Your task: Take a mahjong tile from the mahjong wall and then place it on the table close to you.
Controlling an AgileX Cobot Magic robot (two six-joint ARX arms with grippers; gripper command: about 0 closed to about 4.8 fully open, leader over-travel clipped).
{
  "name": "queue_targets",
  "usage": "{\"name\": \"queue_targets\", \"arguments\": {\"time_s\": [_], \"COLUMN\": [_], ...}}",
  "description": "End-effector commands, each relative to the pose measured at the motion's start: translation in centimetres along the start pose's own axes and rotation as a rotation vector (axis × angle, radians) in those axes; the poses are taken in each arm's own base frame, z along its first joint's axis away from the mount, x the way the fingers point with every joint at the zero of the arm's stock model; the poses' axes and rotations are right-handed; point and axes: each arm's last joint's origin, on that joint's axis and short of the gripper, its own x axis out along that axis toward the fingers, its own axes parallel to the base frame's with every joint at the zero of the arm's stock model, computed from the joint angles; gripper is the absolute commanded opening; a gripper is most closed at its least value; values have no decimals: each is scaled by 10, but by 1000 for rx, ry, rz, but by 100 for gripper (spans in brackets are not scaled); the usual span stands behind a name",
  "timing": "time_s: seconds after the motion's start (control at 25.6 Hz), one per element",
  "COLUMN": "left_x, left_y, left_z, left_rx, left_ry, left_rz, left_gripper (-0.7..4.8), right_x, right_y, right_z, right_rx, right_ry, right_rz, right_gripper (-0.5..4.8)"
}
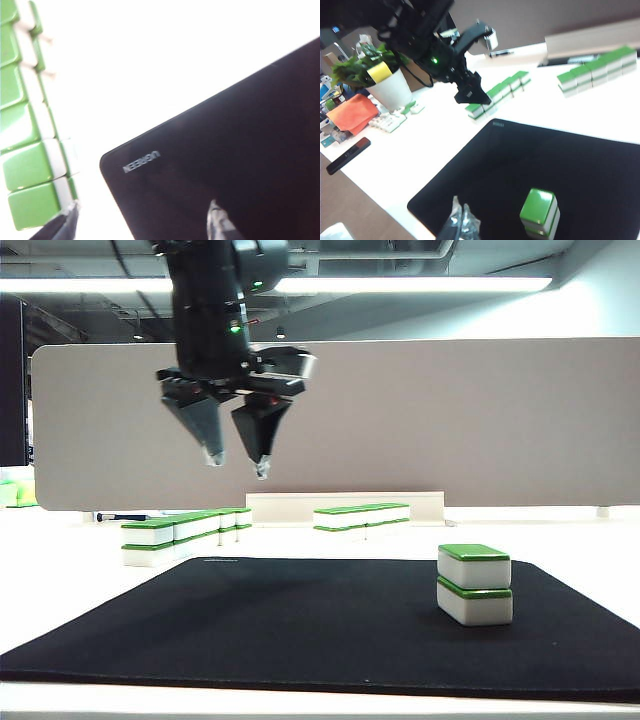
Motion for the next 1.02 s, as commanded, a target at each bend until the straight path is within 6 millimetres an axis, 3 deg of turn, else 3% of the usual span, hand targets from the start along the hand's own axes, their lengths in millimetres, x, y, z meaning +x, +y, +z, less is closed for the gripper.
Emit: {"name": "queue_targets", "arguments": {"time_s": [0.04, 0.23, 0.55, 1.02], "left_x": [0, 2, 3, 7], "left_y": [14, 28, 42, 80], "left_z": [-2, -4, -5, -16], "left_rx": [-54, -84, -114, -225], "left_ry": [-1, 5, -8, 9], "left_rz": [7, 28, 51, 93], "left_gripper": [330, 330, 330, 330], "right_x": [4, 11, 27, 68], "right_y": [0, -5, -11, -31], "right_z": [8, 16, 45, 93], "right_rx": [-19, 1, 21, 17], "right_ry": [-25, -10, 18, 139], "right_rz": [12, -8, -61, -90], "right_gripper": [-2, -1, -1, -1]}}
